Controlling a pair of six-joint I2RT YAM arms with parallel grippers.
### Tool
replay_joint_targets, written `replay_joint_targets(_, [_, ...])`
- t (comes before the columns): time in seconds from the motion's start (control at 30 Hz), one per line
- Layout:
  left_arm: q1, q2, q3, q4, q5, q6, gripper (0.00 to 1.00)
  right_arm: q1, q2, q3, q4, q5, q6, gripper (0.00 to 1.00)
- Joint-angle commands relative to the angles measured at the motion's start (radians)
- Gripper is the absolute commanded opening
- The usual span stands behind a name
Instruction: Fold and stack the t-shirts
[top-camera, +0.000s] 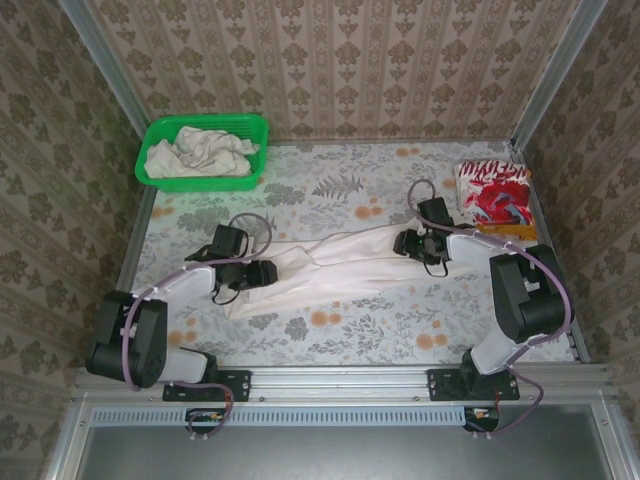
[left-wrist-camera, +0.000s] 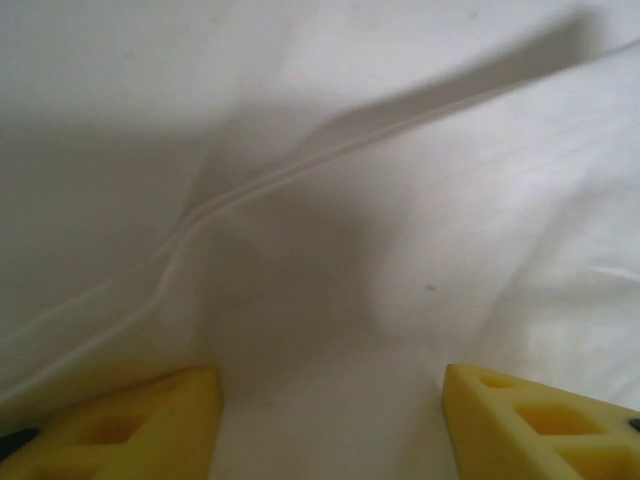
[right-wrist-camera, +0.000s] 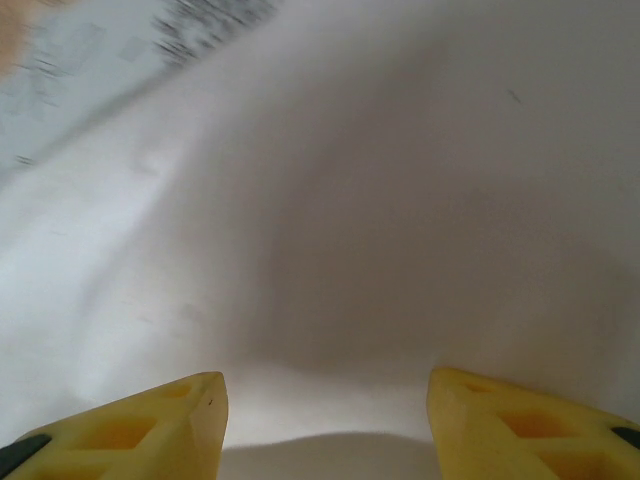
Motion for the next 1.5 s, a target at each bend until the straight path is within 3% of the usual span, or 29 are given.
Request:
replay_joint_targets(0.0, [-0.007, 0.044, 0.002, -0.026, 0.042, -0.106, 0.58, -0.012, -0.019, -0.047, -0.026, 0.014, 0.065, 0.55])
replay_joint_targets(0.13, [-0.005, 0.18, 0.106, -0.05, 0.005, -0.108, 0.54, -0.016, -0.04, -0.062, -0.052, 0.01, 0.083, 0.55])
replay_joint_targets(0.23, [-0.002, 0.325, 0.245, -0.072, -0.013, -0.037, 0.53, -0.015, -0.088, -0.105, -0.06, 0.005, 0.096, 0.55])
replay_joint_targets(0.6, [0.005, 0.815, 0.983, -0.388, -0.108, 0.197, 0.57, 0.001, -0.395, -0.334, -0.121, 0.012, 0.183, 0.55])
replay_joint_targets(0.83, [0.009, 1.097, 1.482, -0.551, -0.09, 0.248, 0.6, 0.014, -0.478, -0.341, -0.127, -0.058, 0.14, 0.6])
replay_joint_targets(0.93, [0.002, 1.15, 1.607, -0.58, -0.072, 0.261, 0.64, 0.019, -0.531, -0.306, -0.118, -0.058, 0.094, 0.68])
replay_joint_targets(0.97, [-0.002, 1.149, 1.624, -0.574, -0.063, 0.266, 0.67, 0.019, -0.551, -0.289, -0.112, -0.054, 0.077, 0.72])
replay_joint_targets(1.07, [-0.015, 1.087, 1.593, -0.507, -0.031, 0.274, 0.74, 0.022, -0.636, -0.258, -0.096, 0.008, 0.018, 0.98])
replay_joint_targets(1.1, [-0.019, 1.047, 1.563, -0.469, -0.02, 0.276, 0.76, 0.02, -0.661, -0.253, -0.087, 0.027, -0.008, 1.0])
replay_joint_targets(1.27, [-0.028, 0.828, 1.385, -0.297, 0.006, 0.293, 0.86, -0.052, -0.687, -0.238, 0.015, -0.029, -0.051, 1.0])
replay_joint_targets(1.37, [-0.037, 0.678, 1.226, -0.192, -0.008, 0.285, 0.91, -0.082, -0.612, -0.189, 0.082, -0.143, -0.097, 1.0])
replay_joint_targets(1.47, [-0.05, 0.509, 1.029, -0.075, -0.04, 0.27, 0.96, -0.033, -0.484, -0.067, 0.027, -0.114, -0.22, 1.0])
